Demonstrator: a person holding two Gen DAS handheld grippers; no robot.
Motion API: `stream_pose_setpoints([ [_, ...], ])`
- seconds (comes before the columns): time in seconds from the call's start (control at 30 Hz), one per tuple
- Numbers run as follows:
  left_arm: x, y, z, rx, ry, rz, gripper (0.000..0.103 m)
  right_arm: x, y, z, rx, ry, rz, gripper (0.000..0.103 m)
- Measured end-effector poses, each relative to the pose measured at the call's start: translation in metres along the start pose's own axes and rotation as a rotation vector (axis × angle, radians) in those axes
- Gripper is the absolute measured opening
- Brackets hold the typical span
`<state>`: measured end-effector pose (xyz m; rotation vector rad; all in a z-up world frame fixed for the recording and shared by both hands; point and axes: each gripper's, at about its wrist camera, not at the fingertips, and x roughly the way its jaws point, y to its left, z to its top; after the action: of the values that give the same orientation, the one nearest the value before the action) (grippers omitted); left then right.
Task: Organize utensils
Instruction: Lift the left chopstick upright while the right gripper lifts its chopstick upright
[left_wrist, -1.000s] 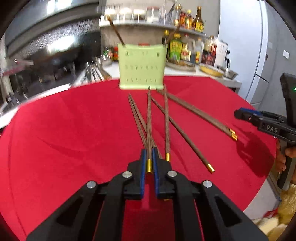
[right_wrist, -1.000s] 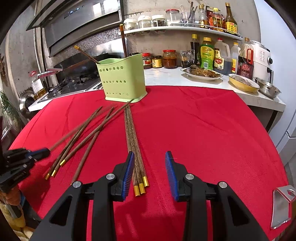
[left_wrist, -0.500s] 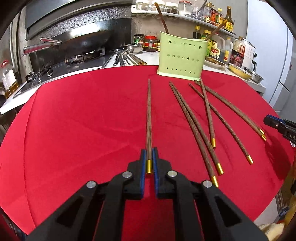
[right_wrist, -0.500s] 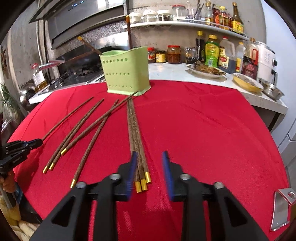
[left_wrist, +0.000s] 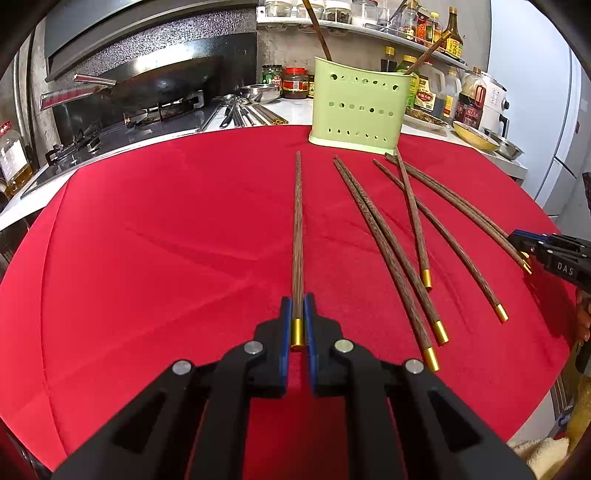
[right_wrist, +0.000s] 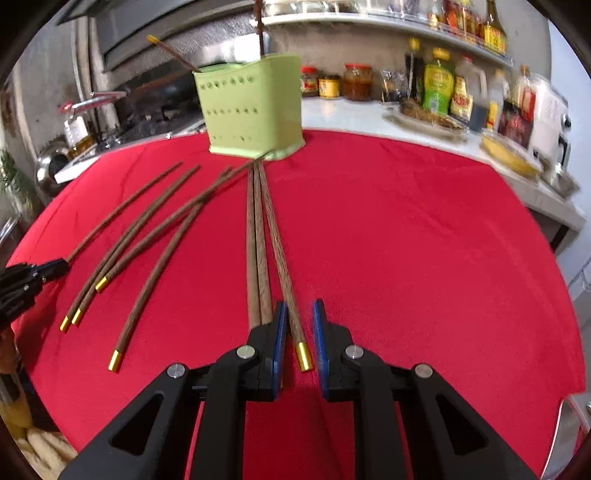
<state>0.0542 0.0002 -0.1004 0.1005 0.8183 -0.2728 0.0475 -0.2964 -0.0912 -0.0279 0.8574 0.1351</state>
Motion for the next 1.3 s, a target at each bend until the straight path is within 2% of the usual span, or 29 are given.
stream_pose_setpoints([
  [0.2,0.000,-0.003,0.000,0.016,-0.001,0.020,0.007,-0.011,0.004,-0.011,-0.046,-0.002,-0.015,0.018],
  [0.37,-0.003,-0.005,-0.004,0.025,-0.007,0.047,0.007,-0.017,0.003,-0.024,-0.036,-0.060,-0.018,0.018],
  [0.53,-0.002,-0.014,-0.008,0.076,-0.035,0.099,0.007,-0.017,0.010,-0.026,-0.049,-0.092,-0.044,0.008],
  [0.63,-0.006,-0.006,-0.006,0.034,-0.035,0.040,0.007,-0.019,0.006,-0.024,-0.014,-0.095,-0.018,0.008],
  [0.83,-0.042,0.004,0.005,-0.026,-0.175,-0.016,0.007,-0.051,0.006,-0.014,0.024,-0.204,0.017,0.008],
  [0.97,-0.072,0.008,0.018,-0.042,-0.271,-0.026,0.007,-0.080,0.006,-0.001,0.039,-0.297,0.035,0.007],
  [1.3,-0.136,0.019,0.073,-0.060,-0.461,-0.060,0.007,-0.149,0.002,0.056,0.038,-0.490,0.034,0.007],
])
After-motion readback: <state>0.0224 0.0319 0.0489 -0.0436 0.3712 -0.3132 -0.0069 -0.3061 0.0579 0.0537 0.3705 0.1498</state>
